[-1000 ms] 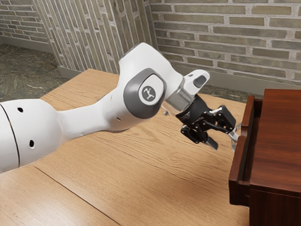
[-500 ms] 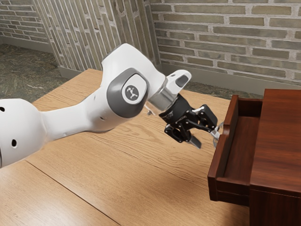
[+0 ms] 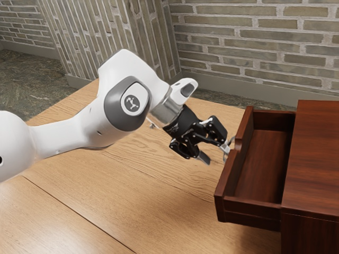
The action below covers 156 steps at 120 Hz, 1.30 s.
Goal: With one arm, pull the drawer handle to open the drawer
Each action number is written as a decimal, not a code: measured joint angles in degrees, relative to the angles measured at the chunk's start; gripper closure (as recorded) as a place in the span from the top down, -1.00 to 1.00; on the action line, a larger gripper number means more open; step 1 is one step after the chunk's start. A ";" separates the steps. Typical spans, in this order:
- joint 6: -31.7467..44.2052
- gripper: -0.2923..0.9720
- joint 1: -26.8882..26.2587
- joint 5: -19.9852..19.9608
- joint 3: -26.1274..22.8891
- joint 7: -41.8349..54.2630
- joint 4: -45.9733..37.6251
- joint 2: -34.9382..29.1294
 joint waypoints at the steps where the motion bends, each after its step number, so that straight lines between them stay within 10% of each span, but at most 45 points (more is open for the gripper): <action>1: 0.00 0.12 0.00 0.00 0.04 0.00 -0.06 -0.05; 110: -0.22 0.11 -0.46 0.36 5.10 -0.08 -4.46 -3.61; 156: -0.55 0.42 0.96 0.88 4.66 0.59 -3.85 -6.41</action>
